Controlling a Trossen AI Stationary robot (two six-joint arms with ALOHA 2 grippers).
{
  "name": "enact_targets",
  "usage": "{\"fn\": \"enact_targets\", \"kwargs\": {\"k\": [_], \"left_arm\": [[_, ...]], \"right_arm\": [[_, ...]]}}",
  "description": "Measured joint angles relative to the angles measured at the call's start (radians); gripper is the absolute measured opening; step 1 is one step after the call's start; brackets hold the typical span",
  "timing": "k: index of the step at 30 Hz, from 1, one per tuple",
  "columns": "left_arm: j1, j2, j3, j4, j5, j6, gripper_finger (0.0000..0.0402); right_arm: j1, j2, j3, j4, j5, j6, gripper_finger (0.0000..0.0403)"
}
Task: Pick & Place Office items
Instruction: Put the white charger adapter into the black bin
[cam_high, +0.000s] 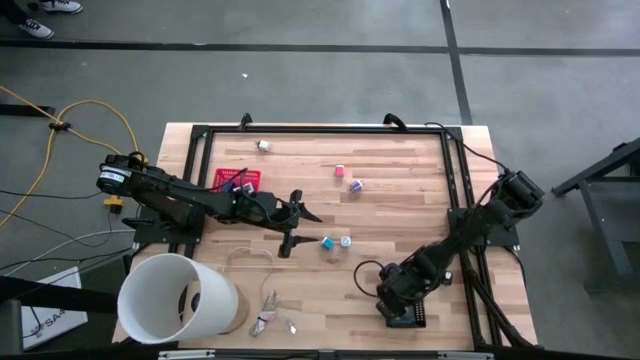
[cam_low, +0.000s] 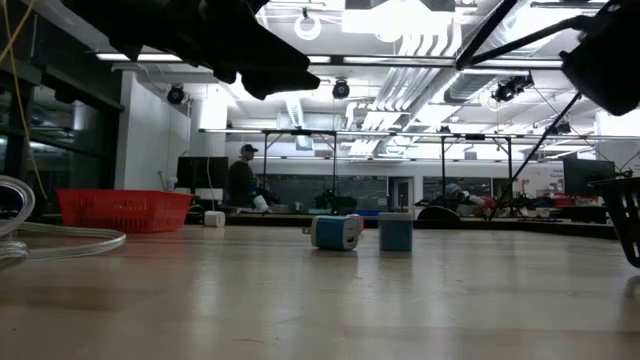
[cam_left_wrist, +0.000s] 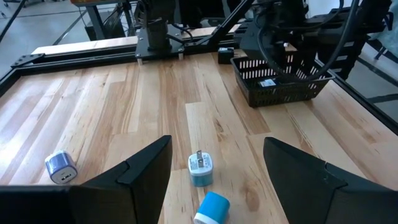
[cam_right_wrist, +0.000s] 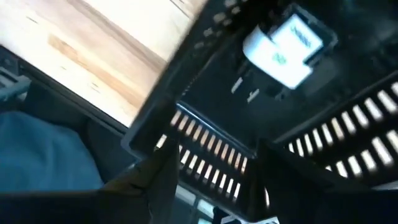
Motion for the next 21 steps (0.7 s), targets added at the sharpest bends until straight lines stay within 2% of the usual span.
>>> {"fn": "enact_targets", "kwargs": {"k": [8, 14, 21], "left_arm": [[0.000, 0.000, 0.000, -0.004, 0.000, 0.000, 0.0246], [0.000, 0.000, 0.000, -0.008, 0.000, 0.000, 0.0246], [0.001, 0.000, 0.000, -0.009, 0.000, 0.001, 0.0246]], "right_arm": [[-0.080, 0.000, 0.000, 0.001, -0.128, -0.111, 0.0187], [-0.117, -0.024, 0.000, 0.005, -0.250, -0.121, 0.0183], [-0.150, -0.125, 0.000, 0.000, -0.219, -0.114, 0.0179]]}}
